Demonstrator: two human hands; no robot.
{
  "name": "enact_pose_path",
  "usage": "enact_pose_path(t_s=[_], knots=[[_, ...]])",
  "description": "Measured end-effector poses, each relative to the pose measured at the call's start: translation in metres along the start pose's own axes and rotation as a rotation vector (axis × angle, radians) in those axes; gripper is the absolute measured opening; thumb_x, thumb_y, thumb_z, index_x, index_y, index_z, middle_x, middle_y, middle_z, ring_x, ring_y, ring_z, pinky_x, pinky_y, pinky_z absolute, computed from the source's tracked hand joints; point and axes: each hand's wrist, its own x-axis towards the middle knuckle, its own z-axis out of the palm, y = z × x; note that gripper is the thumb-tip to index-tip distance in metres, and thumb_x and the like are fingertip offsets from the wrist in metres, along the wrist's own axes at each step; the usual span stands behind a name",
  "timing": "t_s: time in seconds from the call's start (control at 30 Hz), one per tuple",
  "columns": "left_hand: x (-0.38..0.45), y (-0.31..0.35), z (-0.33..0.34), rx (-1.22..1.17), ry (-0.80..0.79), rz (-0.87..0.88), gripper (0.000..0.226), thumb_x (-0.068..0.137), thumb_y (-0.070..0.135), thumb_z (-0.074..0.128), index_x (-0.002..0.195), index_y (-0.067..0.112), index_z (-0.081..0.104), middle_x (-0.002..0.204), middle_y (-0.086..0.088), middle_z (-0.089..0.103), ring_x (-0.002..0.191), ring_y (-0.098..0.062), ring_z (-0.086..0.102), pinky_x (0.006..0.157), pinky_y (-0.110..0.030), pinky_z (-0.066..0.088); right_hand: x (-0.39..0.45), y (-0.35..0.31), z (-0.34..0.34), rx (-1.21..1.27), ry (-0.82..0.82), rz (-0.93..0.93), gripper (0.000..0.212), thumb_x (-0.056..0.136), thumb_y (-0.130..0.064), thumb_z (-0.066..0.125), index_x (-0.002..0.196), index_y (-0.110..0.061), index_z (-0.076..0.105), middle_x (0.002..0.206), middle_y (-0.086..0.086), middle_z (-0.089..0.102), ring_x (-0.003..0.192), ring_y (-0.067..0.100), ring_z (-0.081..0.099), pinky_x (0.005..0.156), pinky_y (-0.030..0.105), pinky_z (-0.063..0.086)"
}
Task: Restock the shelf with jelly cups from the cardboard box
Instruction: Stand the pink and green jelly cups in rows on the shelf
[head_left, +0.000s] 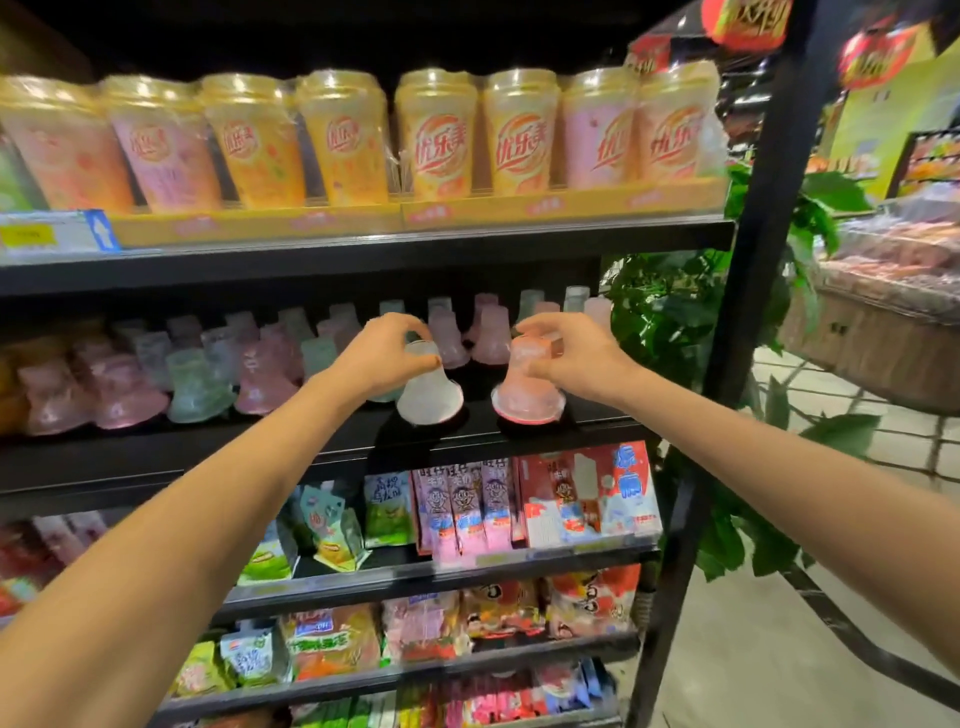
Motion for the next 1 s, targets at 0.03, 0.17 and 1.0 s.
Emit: enact_pose_path(t_s=[0.03, 0.17, 1.0], knots=[[0.006, 0.0, 0.005, 0.006, -0.001, -0.012, 0.039, 0.083, 0.034, 0.072, 0.115, 0.013, 0.066, 0.112, -0.004, 0.063, 0.096, -0.018, 0.057, 0.073, -0.03, 0.043, 0.003, 0.003, 0.001, 0.001, 0.004, 0.012, 0.049, 0.082, -0.013, 0.074, 0.129, -0.02, 0.063, 0.127, -0.003, 0.064, 0.116, 0.013, 0.058, 0.098, 0.029, 0.049], [0.026, -0.002, 0.02, 0.02, -0.014, -0.06, 0.034, 0.082, 0.038, 0.07, 0.109, 0.019, 0.068, 0.101, -0.007, 0.068, 0.086, -0.022, 0.062, 0.068, -0.032, 0.048, 0.022, 0.017, 0.008, -0.028, -0.033, 0.05, 0.049, 0.082, -0.011, 0.072, 0.129, -0.018, 0.062, 0.129, -0.001, 0.062, 0.12, 0.014, 0.057, 0.099, 0.026, 0.046], [0.103, -0.001, 0.074, 0.256, -0.019, -0.253, 0.029, 0.091, 0.036, 0.058, 0.111, 0.016, 0.065, 0.112, -0.007, 0.067, 0.098, -0.025, 0.061, 0.076, -0.029, 0.041, 0.107, 0.106, 0.06, 0.019, -0.199, 0.182, 0.06, 0.055, -0.056, 0.072, 0.11, -0.034, 0.066, 0.105, -0.011, 0.068, 0.099, 0.011, 0.067, 0.08, 0.031, 0.06]])
